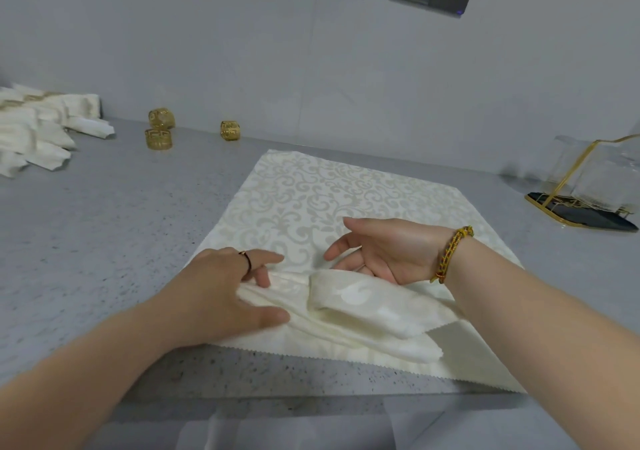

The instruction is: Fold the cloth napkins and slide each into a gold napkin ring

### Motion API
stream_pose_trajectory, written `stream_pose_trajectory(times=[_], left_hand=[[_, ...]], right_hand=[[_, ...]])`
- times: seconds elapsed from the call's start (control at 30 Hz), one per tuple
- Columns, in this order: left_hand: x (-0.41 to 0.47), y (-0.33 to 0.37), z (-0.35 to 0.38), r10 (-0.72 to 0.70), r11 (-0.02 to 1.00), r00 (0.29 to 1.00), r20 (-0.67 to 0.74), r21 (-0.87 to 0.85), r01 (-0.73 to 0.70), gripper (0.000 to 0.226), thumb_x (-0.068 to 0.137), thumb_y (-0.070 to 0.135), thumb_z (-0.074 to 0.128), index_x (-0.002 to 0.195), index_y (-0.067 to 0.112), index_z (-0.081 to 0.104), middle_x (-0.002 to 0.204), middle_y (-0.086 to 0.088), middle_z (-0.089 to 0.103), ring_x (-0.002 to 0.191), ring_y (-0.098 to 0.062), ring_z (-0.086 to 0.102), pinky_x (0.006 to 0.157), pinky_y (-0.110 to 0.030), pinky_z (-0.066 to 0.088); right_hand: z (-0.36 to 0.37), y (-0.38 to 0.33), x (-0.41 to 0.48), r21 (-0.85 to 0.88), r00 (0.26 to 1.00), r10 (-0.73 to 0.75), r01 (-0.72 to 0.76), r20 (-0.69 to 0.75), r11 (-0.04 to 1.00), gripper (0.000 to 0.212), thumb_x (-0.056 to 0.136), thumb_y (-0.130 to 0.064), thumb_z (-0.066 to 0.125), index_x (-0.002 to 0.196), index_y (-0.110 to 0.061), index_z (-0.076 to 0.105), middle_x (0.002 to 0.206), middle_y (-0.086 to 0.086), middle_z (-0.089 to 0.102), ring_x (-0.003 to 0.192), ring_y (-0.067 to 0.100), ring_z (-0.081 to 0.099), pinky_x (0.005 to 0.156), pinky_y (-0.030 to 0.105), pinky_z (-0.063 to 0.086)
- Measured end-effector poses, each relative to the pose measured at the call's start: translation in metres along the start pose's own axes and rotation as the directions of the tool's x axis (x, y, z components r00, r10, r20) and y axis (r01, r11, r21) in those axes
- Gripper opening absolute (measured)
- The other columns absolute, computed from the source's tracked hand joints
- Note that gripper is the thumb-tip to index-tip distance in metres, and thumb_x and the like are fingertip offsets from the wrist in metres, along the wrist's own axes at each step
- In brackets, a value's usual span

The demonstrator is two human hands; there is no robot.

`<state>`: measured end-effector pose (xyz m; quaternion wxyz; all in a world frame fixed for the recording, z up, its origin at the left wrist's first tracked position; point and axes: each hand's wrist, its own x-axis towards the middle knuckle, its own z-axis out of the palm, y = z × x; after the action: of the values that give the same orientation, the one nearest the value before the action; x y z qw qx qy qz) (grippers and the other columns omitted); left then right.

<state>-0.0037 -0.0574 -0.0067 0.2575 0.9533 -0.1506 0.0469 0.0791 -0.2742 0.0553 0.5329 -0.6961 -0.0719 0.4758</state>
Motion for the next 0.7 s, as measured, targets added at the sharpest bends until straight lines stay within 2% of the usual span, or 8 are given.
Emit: stream_pose_trajectory(times=[0.07, 0.13, 0.17, 0.23, 0.3, 0.37, 0.53, 0.7], left_hand=[[-0.003, 0.021, -0.002, 0.022, 0.992, 0.999, -0.033, 0.129, -0.018, 0.109, 0.033, 0.090, 0.042, 0.131, 0.056, 0.011, 0.114, 0.038, 0.036, 0.114, 0.002, 0.040, 0.092, -0.008, 0.029], [-0.004, 0.038, 0.010, 0.155, 0.963, 0.977, -0.146, 0.241, -0.117, 0.107, 0.045, 0.082, 0.044, 0.138, 0.050, 0.002, 0.121, 0.032, 0.033, 0.115, 0.002, 0.041, 0.090, -0.008, 0.026], [-0.001, 0.043, 0.019, 0.246, 0.944, 0.944, -0.219, 0.276, -0.182, 0.095, 0.055, 0.075, 0.048, 0.139, 0.045, 0.014, 0.116, 0.029, 0.042, 0.105, 0.002, 0.049, 0.085, -0.010, 0.031], [0.006, 0.050, 0.028, 0.283, 0.939, 0.904, -0.321, 0.284, -0.194, 0.057, 0.065, 0.058, 0.042, 0.115, 0.035, 0.056, 0.086, 0.023, 0.062, 0.069, 0.002, 0.060, 0.064, -0.011, 0.042], [0.012, 0.050, 0.031, 0.288, 0.945, 0.875, -0.390, 0.261, -0.195, 0.034, 0.064, 0.044, 0.037, 0.072, 0.035, 0.069, 0.059, 0.020, 0.062, 0.049, 0.001, 0.056, 0.046, -0.012, 0.043], [0.011, 0.057, 0.025, 0.191, 0.976, 0.896, -0.400, 0.175, -0.130, 0.020, 0.065, 0.034, 0.045, 0.059, 0.035, 0.064, 0.049, 0.017, 0.055, 0.043, -0.001, 0.052, 0.038, -0.011, 0.033], [0.005, 0.041, 0.014, -0.231, 0.948, 0.873, -0.429, -0.300, 0.104, 0.018, 0.080, 0.025, 0.052, 0.068, 0.033, 0.041, 0.066, 0.011, 0.054, 0.065, -0.011, 0.054, 0.058, -0.019, 0.040], [-0.009, 0.029, 0.002, -0.540, 0.774, 0.723, -0.431, -0.592, 0.225, 0.033, 0.083, 0.017, 0.062, 0.056, 0.022, 0.045, 0.053, 0.010, 0.048, 0.052, -0.004, 0.044, 0.040, -0.012, 0.034]], right_hand=[[0.002, 0.000, 0.000, 0.002, 1.000, -0.007, 0.007, -0.002, 1.000, 0.043, 0.093, -0.045, 0.029, 0.095, -0.009, 0.051, 0.076, 0.007, 0.068, 0.054, 0.012, 0.066, 0.047, 0.020, 0.052], [0.005, -0.002, 0.001, -0.011, 1.000, -0.014, 0.014, 0.014, 1.000, 0.042, 0.087, -0.046, 0.035, 0.096, -0.008, 0.052, 0.078, 0.006, 0.067, 0.057, 0.011, 0.066, 0.051, 0.021, 0.054], [0.005, -0.002, 0.001, -0.012, 1.000, -0.012, 0.013, 0.023, 1.000, 0.044, 0.085, -0.046, 0.036, 0.097, -0.008, 0.052, 0.078, 0.006, 0.067, 0.059, 0.011, 0.066, 0.054, 0.021, 0.055], [0.004, -0.002, 0.003, -0.018, 0.999, -0.006, 0.007, 0.044, 1.000, 0.048, 0.085, -0.051, 0.039, 0.100, -0.007, 0.052, 0.081, 0.005, 0.068, 0.065, 0.012, 0.068, 0.060, 0.023, 0.055], [0.002, -0.001, 0.003, -0.017, 0.998, 0.001, 0.000, 0.059, 1.000, 0.057, 0.081, -0.057, 0.042, 0.106, -0.007, 0.052, 0.090, 0.007, 0.069, 0.073, 0.015, 0.068, 0.067, 0.026, 0.054], [0.001, 0.001, 0.003, -0.017, 0.999, 0.006, -0.006, 0.047, 1.000, 0.067, 0.077, -0.063, 0.042, 0.110, -0.006, 0.052, 0.093, 0.007, 0.069, 0.077, 0.016, 0.067, 0.071, 0.026, 0.054], [0.001, 0.003, 0.003, -0.037, 0.997, -0.015, 0.018, 0.077, 0.999, 0.077, 0.079, -0.061, 0.038, 0.118, 0.004, 0.050, 0.104, 0.019, 0.061, 0.091, 0.029, 0.062, 0.074, 0.033, 0.055], [0.018, 0.007, 0.002, -0.365, 0.980, -0.148, 0.091, -0.132, 0.927, 0.022, 0.098, -0.016, 0.038, 0.097, -0.007, 0.059, 0.080, 0.001, 0.067, 0.057, 0.007, 0.063, 0.050, 0.020, 0.052]])
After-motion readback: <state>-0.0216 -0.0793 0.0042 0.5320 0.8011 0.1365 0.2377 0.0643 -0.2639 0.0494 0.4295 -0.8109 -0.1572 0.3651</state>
